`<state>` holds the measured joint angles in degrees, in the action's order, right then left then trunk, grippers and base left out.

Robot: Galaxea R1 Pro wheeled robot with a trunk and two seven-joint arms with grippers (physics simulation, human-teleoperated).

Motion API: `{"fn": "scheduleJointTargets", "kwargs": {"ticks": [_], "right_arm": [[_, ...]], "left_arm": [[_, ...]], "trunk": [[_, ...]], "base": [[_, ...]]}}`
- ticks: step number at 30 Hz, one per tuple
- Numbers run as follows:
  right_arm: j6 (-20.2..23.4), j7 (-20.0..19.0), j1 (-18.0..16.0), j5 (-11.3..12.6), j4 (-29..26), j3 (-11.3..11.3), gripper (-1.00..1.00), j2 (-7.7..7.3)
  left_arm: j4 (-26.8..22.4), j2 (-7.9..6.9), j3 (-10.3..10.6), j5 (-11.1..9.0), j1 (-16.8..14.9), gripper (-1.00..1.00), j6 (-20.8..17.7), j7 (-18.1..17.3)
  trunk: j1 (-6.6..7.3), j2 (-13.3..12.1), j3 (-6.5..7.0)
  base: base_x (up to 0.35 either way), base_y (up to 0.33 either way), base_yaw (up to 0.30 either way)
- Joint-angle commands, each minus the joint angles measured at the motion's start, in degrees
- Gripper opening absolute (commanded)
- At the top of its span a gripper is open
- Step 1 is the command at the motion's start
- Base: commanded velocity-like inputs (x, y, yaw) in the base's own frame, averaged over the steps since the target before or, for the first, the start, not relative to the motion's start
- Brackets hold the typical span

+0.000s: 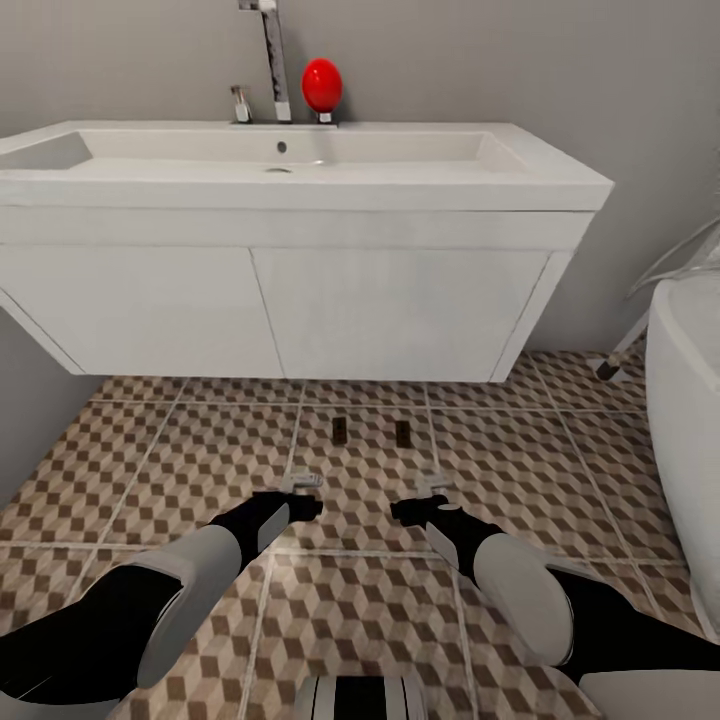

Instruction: Take the four mousetraps from the cabinet in the bathroom and place them on the bathroom floor. Make sure all four end up on the same floor surface, and ensure that at least two of them are either under or directly next to the same bathroom sink.

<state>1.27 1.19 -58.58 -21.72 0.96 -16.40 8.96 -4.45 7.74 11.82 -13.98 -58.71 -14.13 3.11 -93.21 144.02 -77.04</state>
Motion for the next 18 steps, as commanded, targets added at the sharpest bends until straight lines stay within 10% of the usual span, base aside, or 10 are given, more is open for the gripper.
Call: {"fn": "scheduleJointTargets", "kwargs": {"ticks": [1, 18], "right_arm": [[0.13, 0.12, -0.05, -0.60, 0.08, -0.48, 1.00, 0.00], [0.21, 0.12, -0.05, -0.69, 0.27, -0.48, 1.00, 0.00]], "left_arm": [[-0.12, 0.01, 0.48, -0.61, 0.00, 1.00, -1.28, 0.30], [-0.21, 0.11, 0.52, -0.65, 0.00, 1.00, -7.86, 0.30]], "trunk": [[0.04, 0.00, 0.19], [0.48, -0.23, 3.96]], "base": [[-0.064, 0.000, 0.000], [-0.010, 0.000, 0.000]]}}
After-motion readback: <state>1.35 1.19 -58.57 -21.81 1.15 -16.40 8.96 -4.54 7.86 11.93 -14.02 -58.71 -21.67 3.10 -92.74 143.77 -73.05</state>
